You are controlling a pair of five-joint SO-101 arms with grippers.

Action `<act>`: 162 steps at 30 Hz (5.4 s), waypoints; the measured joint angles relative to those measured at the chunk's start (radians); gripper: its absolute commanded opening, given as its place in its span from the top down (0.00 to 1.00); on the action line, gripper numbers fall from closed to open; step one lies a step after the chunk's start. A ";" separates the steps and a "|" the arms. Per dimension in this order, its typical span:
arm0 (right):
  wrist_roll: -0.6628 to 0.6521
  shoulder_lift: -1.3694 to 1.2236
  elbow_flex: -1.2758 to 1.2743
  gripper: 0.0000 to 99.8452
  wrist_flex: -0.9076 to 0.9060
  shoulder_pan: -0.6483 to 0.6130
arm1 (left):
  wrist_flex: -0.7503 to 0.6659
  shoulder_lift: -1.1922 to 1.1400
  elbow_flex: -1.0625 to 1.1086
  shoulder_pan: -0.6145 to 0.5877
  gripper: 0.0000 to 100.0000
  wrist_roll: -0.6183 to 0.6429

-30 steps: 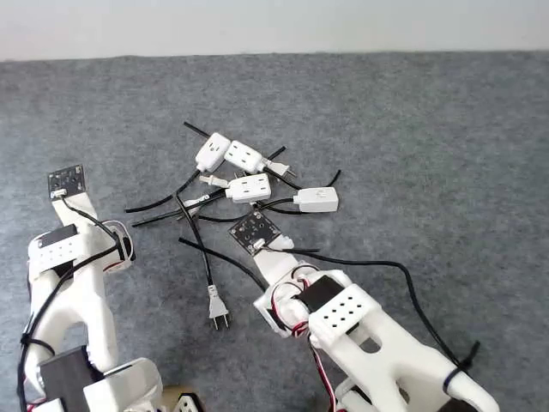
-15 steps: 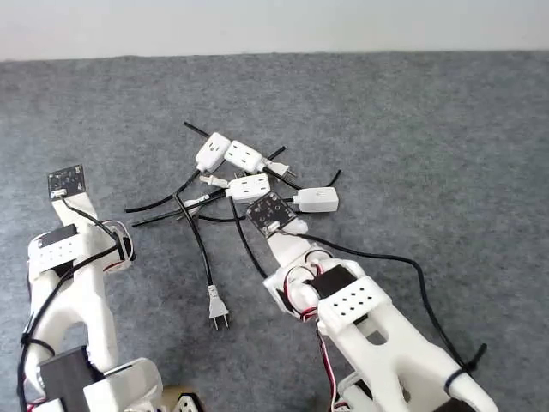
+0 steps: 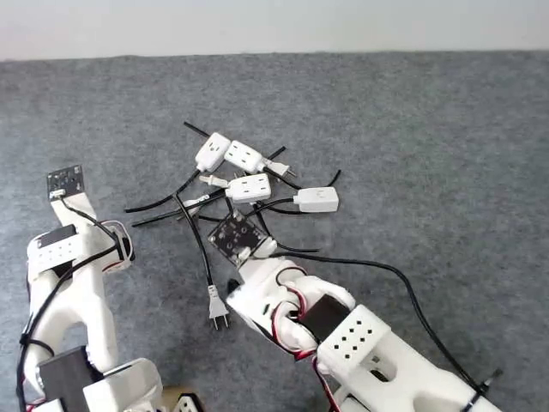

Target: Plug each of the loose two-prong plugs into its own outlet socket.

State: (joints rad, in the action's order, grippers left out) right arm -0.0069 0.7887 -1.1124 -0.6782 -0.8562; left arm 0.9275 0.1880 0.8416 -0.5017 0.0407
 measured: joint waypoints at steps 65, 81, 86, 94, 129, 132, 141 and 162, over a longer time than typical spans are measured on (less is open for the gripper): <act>0.241 -0.999 0.712 0.93 -0.192 -0.115 | -0.003 0.000 0.000 -0.038 0.83 0.041; 0.241 -1.056 0.809 0.99 -0.304 -0.115 | -0.003 0.000 0.000 -0.038 0.83 0.041; 0.239 -1.016 0.809 0.99 -0.367 -0.115 | -0.003 0.000 0.000 -0.035 0.83 0.041; 0.068 -0.657 0.660 0.99 -0.434 0.006 | -0.003 -0.009 0.000 0.026 0.83 0.041; -0.009 0.025 0.127 0.99 -0.265 0.775 | 0.078 -0.011 -0.025 1.217 0.57 1.013; -0.009 0.025 0.127 0.99 -0.265 0.775 | 0.081 -0.011 -0.031 1.218 0.57 1.016; -0.009 0.025 0.127 0.99 -0.265 0.775 | 0.101 -0.011 -0.031 1.398 0.57 1.017; -0.009 0.025 0.104 0.99 -0.242 0.773 | -0.166 -0.011 0.072 1.238 0.73 1.019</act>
State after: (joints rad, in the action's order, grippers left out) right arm -0.0161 0.8132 -1.0081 -0.9206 -0.0829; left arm 0.7618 0.1772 0.9137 0.7365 1.0595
